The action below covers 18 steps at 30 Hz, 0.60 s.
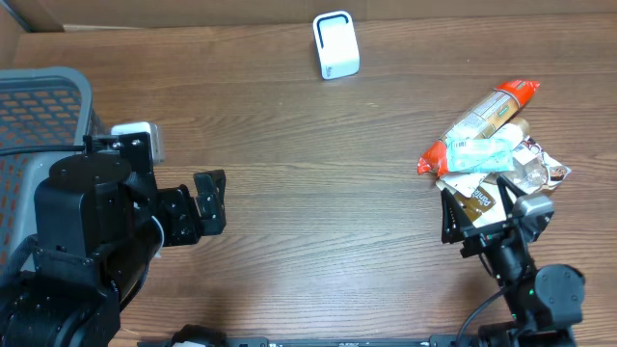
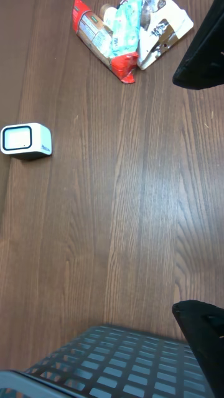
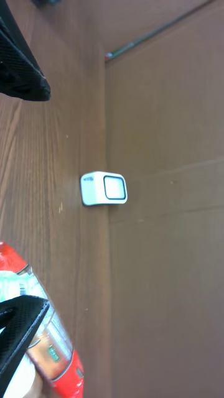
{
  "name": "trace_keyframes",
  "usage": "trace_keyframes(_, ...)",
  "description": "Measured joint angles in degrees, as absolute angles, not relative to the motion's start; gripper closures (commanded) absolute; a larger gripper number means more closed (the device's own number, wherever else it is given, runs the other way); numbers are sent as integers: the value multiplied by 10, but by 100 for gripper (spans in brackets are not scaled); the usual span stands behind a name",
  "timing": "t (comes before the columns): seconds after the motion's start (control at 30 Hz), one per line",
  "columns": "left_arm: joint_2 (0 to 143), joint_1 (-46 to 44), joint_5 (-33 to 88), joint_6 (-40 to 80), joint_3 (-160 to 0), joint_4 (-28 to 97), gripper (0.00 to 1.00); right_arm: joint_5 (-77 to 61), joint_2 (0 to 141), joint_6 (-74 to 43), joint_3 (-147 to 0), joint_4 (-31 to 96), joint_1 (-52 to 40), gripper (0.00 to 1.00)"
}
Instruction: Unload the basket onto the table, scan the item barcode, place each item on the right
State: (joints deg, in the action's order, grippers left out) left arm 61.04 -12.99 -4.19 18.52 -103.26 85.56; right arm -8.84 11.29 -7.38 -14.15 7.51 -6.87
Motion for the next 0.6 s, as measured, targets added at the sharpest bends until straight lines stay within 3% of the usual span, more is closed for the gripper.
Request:
trace_keyframes(0.3, 610, -130, -42, 185, -1033, 856, 0, -57, 25, -84, -26, 10, -77, 0)
trace_keyframes(0.6, 610, -130, -42, 185, -1033, 856, 1, -52, 8, -88, -11, 47, -80, 0)
